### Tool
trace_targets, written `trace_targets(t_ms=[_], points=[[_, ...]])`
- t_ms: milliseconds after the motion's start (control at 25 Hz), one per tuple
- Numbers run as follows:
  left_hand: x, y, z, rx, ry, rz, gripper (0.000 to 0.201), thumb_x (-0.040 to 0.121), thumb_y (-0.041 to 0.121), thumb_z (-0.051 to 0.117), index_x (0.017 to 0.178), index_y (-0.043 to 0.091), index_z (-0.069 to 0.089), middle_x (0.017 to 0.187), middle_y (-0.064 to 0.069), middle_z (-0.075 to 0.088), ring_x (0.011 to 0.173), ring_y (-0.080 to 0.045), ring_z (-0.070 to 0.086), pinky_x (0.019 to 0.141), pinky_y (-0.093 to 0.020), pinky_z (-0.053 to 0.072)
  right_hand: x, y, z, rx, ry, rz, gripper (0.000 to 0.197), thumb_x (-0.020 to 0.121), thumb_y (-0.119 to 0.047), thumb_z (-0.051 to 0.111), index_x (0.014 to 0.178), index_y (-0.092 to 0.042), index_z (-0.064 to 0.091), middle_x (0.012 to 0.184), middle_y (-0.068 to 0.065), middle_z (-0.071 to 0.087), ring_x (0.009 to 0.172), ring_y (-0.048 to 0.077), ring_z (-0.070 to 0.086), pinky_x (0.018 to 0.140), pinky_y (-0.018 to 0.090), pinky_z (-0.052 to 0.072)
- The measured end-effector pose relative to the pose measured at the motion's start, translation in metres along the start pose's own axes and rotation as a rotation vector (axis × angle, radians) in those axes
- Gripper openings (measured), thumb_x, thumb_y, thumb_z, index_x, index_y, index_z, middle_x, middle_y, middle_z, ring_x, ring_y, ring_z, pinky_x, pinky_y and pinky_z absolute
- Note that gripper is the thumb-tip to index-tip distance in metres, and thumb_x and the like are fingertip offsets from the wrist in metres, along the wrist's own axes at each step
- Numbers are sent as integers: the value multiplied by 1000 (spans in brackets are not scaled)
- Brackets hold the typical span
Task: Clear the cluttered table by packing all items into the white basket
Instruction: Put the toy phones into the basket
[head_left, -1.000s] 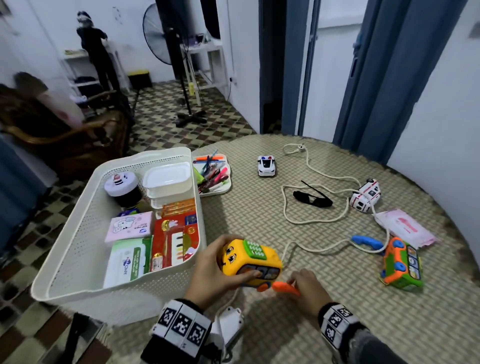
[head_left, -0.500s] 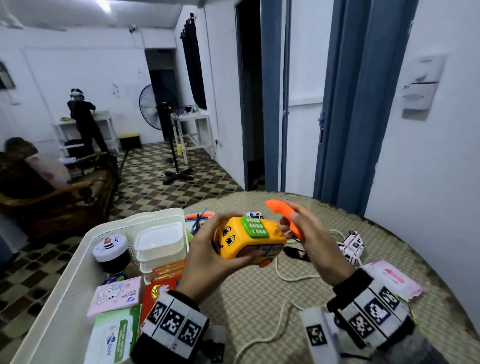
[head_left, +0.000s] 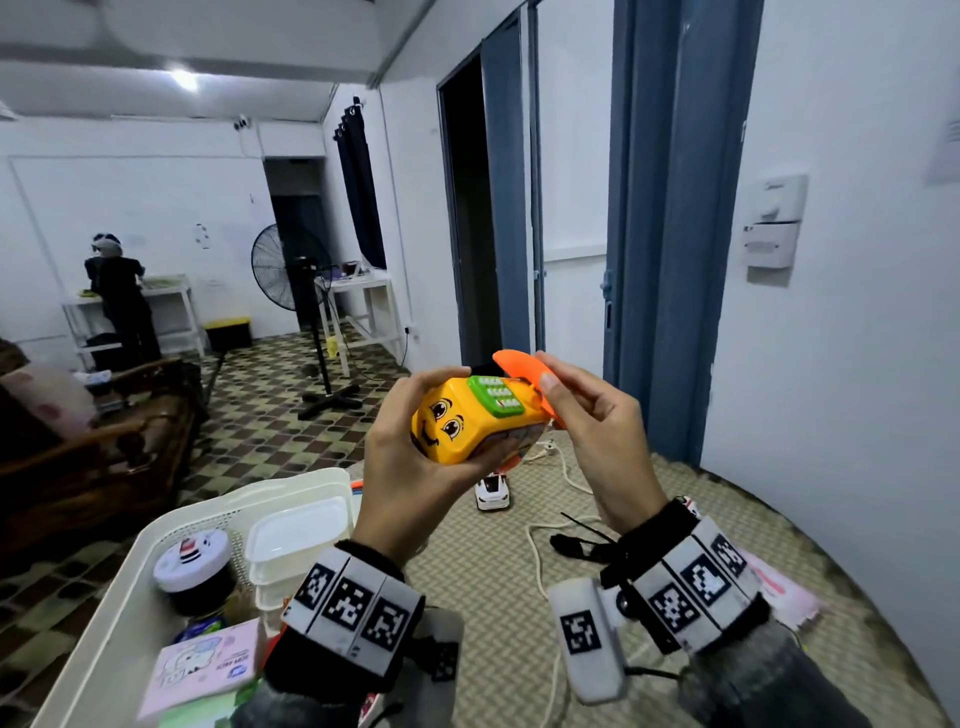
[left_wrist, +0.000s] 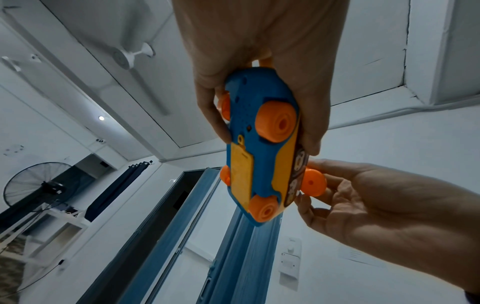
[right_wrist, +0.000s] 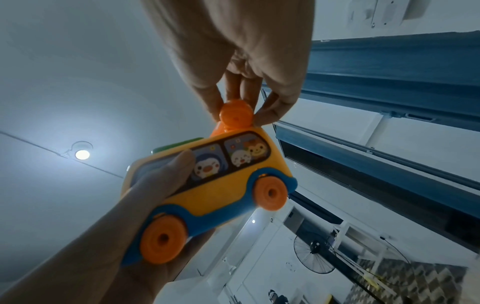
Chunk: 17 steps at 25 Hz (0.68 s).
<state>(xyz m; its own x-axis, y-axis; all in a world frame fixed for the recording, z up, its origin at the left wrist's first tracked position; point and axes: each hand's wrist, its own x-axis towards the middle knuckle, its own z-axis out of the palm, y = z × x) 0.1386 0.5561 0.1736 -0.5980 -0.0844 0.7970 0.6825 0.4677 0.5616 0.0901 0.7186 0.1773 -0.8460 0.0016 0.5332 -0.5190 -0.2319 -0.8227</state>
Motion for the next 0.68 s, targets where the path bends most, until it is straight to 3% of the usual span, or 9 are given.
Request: trace_targets(t_ms=[120,320,400,520,680], points=[[2,4,0,8,16,23,62,60,44,84,114,28,58,112,7,60,104,-17,60,82,-42,55,-2,-1,0,-7,9,-23,29,92,-22,58,119,-13,65,107,-3,70,98,6,66,82,23,55],[-2,7,1,-3,-4,46,63,60,40,86,115,25,58,112,9,60,103,-19,61,83,-41,55,6,-4,-6,47,-9,31,22,93,-30,58,99,-9,63,95,1,68,80,5,62,69,22,48],[-4,10,4,-34,-12,39,63,60,32,90,115,22,59,111,6,62,102,-20,62,83,-40,55,6,-3,-7,162,-87,128,36,87,-39,55,112,-12,57,101,4,67,84,10,63,71,27,50],[-2,12,8,-81,-15,31,64,59,22,90,115,19,59,111,3,62,102,-19,62,83,-36,56,3,-5,-7,401,-205,241,49,91,-46,46,136,-26,47,128,8,60,104,26,62,73,36,55],[0,11,6,-135,-22,0,65,59,20,90,116,18,59,112,2,61,103,-21,62,83,-37,56,3,-10,-5,425,-259,288,53,90,-53,39,139,-33,46,135,6,56,116,31,59,84,42,53]])
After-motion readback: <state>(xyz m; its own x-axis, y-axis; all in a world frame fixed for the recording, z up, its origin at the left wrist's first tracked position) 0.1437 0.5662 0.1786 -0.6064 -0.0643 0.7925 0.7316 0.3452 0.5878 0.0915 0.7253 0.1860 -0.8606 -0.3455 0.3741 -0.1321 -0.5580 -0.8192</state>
